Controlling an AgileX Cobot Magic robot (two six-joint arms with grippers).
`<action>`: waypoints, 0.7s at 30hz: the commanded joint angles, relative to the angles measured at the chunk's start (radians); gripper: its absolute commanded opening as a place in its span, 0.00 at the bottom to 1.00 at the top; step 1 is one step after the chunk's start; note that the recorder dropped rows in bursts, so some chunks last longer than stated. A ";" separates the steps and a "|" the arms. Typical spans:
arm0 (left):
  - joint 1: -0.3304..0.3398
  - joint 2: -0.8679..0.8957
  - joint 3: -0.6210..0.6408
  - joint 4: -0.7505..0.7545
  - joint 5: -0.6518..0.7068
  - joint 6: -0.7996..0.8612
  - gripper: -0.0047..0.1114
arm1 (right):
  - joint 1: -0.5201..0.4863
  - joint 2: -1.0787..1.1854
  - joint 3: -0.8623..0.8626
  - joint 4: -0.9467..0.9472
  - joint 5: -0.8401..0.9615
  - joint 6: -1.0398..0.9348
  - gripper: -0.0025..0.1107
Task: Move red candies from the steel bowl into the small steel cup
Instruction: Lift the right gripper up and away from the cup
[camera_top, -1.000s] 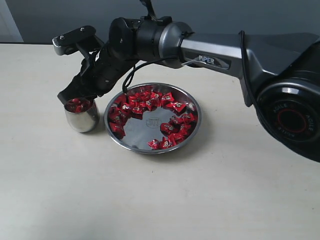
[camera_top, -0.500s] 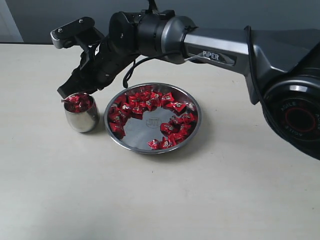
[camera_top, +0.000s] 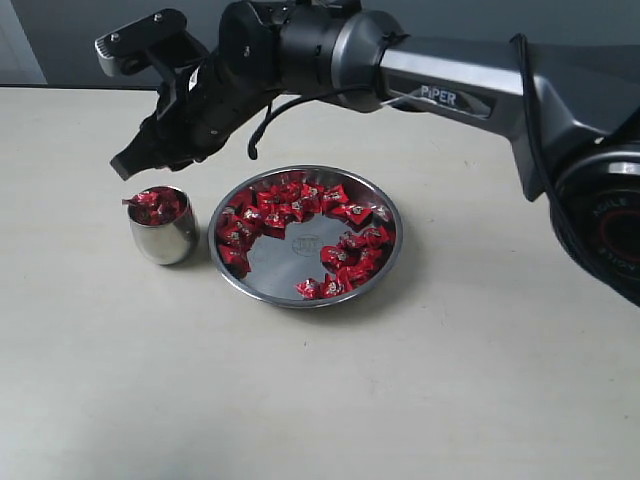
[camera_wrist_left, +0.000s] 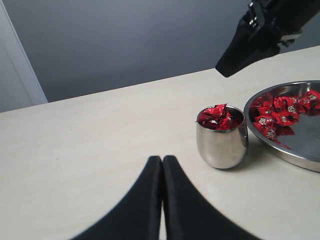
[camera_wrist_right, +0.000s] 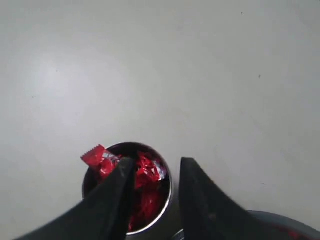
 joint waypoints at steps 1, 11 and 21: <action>0.000 -0.005 0.004 -0.003 -0.010 -0.001 0.04 | -0.001 -0.056 -0.006 -0.034 -0.009 0.016 0.28; 0.000 -0.005 0.004 -0.003 -0.010 -0.001 0.04 | -0.017 -0.103 -0.001 -0.298 0.134 0.236 0.02; 0.000 -0.005 0.004 -0.003 -0.010 -0.001 0.04 | -0.082 -0.105 0.114 -0.286 0.134 0.236 0.02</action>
